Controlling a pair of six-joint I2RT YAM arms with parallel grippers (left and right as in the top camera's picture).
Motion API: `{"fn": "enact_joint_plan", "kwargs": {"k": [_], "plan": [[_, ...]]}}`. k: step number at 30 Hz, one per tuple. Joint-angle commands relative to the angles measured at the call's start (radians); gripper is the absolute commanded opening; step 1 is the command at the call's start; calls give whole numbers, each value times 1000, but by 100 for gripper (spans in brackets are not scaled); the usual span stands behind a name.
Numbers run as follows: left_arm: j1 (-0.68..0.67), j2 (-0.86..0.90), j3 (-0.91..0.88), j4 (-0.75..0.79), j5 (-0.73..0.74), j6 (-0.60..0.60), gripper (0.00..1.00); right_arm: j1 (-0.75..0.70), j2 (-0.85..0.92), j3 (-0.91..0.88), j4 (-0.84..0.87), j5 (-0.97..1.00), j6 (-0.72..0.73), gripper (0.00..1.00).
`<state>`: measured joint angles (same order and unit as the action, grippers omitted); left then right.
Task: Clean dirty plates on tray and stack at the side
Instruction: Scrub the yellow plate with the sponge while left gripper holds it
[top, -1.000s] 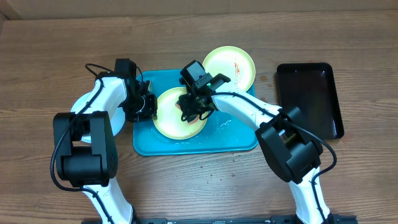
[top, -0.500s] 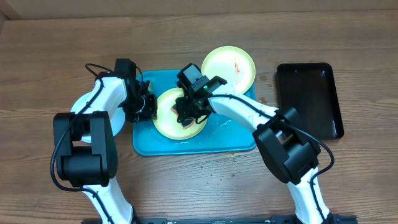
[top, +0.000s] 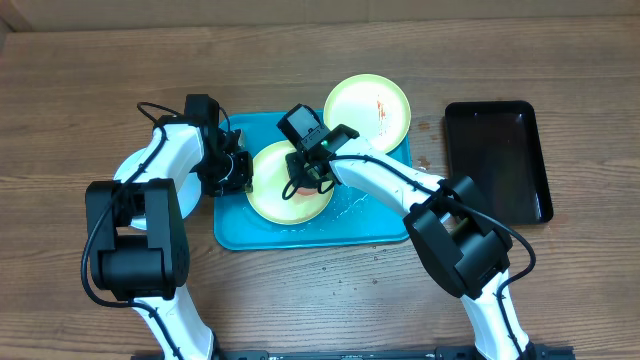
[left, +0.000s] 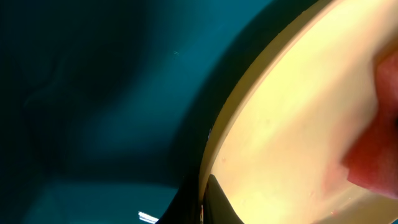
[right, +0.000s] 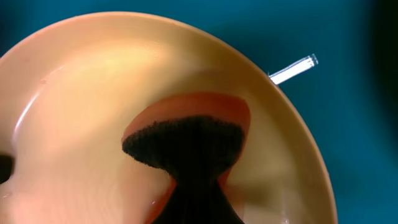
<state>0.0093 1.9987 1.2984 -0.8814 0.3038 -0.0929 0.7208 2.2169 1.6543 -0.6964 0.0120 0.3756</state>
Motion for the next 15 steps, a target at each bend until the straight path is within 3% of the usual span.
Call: {"fn": "enact_joint_plan", "kwargs": {"k": [1,6,15], "plan": [[10,44,-27,-2,-41,30,4,21,13,9,7,-79,-13,4],[10,44,-27,-2,-41,30,4,61,13,11,-11,-231,-13,4],[10,44,-27,-5,-42,30,4,45,13,56,-203,-124,-92,4]]}}
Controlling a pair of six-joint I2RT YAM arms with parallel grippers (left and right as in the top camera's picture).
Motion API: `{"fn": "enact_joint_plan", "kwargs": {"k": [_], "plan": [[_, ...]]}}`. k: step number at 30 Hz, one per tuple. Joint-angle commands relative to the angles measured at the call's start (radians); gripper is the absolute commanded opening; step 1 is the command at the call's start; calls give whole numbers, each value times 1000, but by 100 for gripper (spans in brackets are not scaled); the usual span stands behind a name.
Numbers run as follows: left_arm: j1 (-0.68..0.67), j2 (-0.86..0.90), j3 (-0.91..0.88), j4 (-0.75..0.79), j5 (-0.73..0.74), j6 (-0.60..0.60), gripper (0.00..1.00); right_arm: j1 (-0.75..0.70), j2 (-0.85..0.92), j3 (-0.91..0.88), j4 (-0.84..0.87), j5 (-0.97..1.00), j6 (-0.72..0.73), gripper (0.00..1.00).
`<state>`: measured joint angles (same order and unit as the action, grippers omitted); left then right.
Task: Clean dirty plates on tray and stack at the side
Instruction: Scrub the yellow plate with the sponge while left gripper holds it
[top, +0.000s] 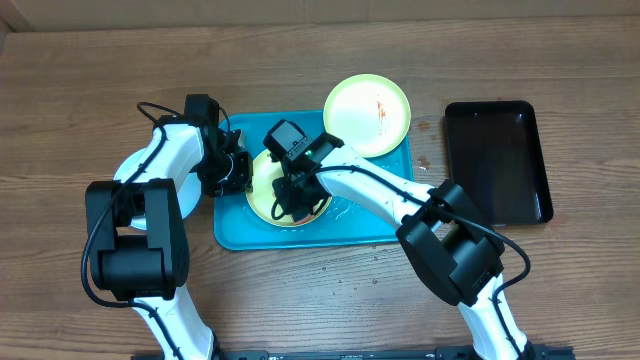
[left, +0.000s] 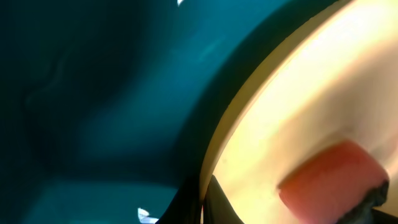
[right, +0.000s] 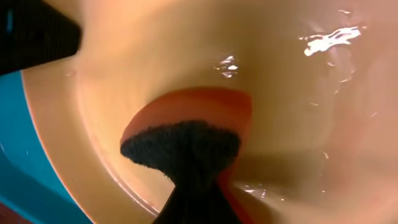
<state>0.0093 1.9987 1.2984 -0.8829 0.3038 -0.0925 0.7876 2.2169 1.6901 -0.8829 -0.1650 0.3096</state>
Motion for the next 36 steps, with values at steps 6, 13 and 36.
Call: {"fn": "enact_joint_plan", "kwargs": {"k": [6,13,36], "plan": [[10,44,-27,-3,-45,31,4,-77,13,21,16,209,-23,4],[10,44,-27,-2,-47,34,4,-86,13,21,132,154,-23,4],[7,44,-27,-3,-45,34,4,-82,43,74,-69,148,-71,4]]}}
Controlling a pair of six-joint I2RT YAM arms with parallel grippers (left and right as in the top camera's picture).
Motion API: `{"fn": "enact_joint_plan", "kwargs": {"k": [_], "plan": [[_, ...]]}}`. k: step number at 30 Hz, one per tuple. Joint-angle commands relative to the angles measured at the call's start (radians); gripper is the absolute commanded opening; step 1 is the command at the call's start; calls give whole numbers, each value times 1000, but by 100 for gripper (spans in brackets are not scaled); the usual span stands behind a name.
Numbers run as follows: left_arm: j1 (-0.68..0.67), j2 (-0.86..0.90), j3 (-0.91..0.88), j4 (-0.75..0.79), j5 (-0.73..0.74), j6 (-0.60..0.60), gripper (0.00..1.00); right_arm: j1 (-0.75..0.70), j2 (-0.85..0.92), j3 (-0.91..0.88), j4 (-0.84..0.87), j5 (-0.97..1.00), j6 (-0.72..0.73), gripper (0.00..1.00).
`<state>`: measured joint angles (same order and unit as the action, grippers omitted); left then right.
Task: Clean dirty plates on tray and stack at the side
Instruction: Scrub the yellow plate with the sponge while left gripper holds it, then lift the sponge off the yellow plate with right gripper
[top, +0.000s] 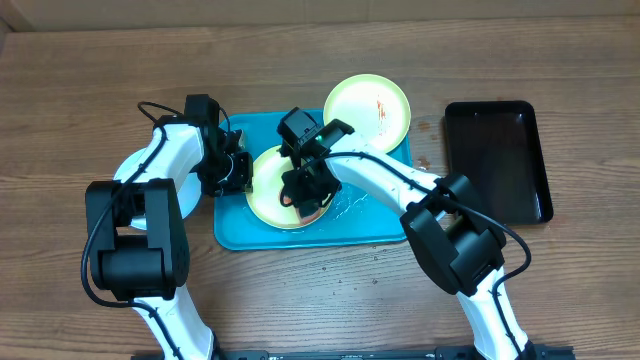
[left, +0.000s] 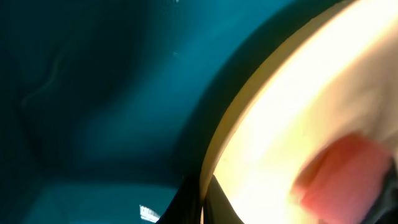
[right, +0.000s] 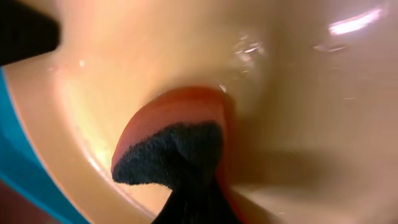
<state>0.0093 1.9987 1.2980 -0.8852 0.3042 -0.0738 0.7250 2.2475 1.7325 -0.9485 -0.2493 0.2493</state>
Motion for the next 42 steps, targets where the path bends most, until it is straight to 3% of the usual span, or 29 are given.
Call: {"fn": "enact_joint_plan", "kwargs": {"k": [1,5,10,19,27,34,42], "plan": [[7,44,-27,-1,-48,16,4,-19,13,32,0,265,-11,4],[3,44,-27,2,-48,15,4,-18,18,32,30,371,-11,4],[3,44,-27,3,-48,15,4,-6,37,32,99,352,-10,4],[3,44,-26,11,-41,14,4,17,44,32,169,-82,-11,4],[5,44,24,-38,-44,15,4,-17,37,58,84,-254,-15,4],[5,-7,128,-109,-61,15,4,-91,-86,185,-30,-280,-45,4],[5,-171,148,-207,-268,15,4,-200,-283,280,-100,-245,-40,4]]}}
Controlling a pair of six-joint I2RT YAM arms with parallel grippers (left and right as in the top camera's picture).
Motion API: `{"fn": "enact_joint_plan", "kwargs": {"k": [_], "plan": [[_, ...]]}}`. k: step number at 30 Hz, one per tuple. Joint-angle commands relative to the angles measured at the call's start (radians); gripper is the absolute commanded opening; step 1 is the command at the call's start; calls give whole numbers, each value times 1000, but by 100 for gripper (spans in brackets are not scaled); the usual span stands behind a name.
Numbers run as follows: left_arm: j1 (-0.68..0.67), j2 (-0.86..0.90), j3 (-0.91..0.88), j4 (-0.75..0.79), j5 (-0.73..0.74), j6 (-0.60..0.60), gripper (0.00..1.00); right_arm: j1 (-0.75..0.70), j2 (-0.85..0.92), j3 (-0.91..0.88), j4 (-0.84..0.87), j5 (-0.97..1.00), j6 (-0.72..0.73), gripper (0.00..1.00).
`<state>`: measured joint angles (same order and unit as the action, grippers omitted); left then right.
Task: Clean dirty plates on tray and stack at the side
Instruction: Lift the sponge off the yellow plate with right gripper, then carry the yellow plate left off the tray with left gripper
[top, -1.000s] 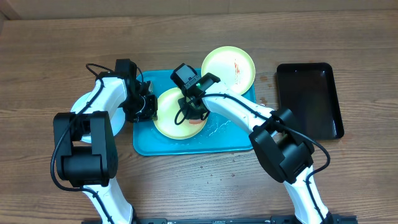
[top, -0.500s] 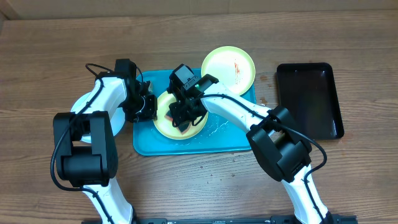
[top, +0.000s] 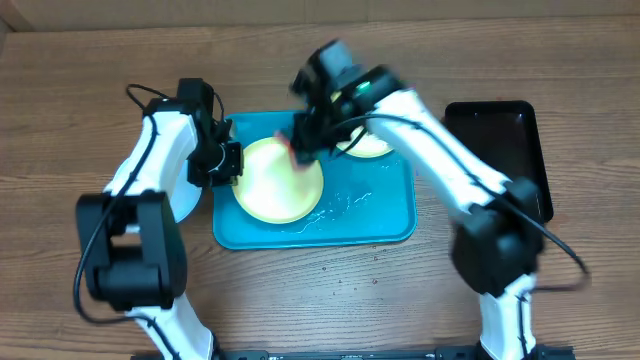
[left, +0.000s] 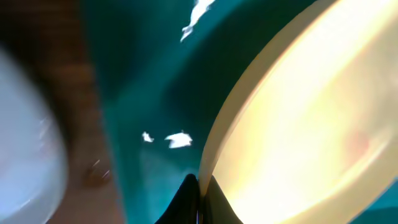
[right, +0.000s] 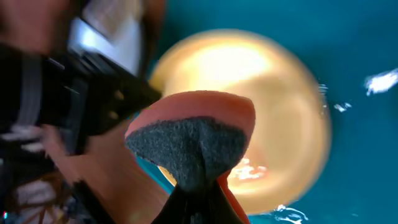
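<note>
A yellow plate (top: 278, 182) lies on the teal tray (top: 370, 215). My left gripper (top: 226, 164) is shut on the plate's left rim, and in the left wrist view the fingertips (left: 200, 184) pinch the rim of that plate (left: 298, 118). My right gripper (top: 303, 136) is raised above the plate's far edge, shut on an orange sponge with a dark scrub face (right: 193, 134). The right wrist view looks down on the plate (right: 261, 93) from above. A second yellow plate (top: 372, 146) at the tray's back right is mostly hidden by the right arm.
A white plate (top: 186, 200) lies on the wooden table left of the tray, partly under my left arm. A black tray (top: 497, 150) stands at the right. Water streaks (top: 345, 205) shine on the teal tray.
My right gripper, which pressed the sponge on the plate's near right part, is now lifted off it and above its far edge. The plate's left rim sits slightly farther left in my left gripper.
My left gripper stayed shut on the plate's left rim throughout. The sponge in my right gripper pressed on the plate at its middle, then its left side, then its near right side. Now the sponge is held up clear of the plate.
</note>
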<state>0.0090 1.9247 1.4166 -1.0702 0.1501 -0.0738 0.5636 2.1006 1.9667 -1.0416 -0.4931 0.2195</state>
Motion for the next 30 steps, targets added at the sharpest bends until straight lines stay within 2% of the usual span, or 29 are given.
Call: {"fn": "enact_joint_plan", "kwargs": {"k": [1,8,15,27,30], "plan": [[6,-123,29,-37,-142,14,4,-52,-153,46,-11,11,-11,4],[5,-303,29,-60,-275,-66,4,-145,-203,46,-77,85,-11,4],[-55,-442,29,-58,-558,-200,4,-175,-203,46,-106,119,-11,4],[-381,-457,11,-68,-1055,-414,4,-175,-203,46,-117,146,-11,4],[-440,-454,10,-83,-1131,-457,4,-175,-203,46,-121,145,-11,4]]}}
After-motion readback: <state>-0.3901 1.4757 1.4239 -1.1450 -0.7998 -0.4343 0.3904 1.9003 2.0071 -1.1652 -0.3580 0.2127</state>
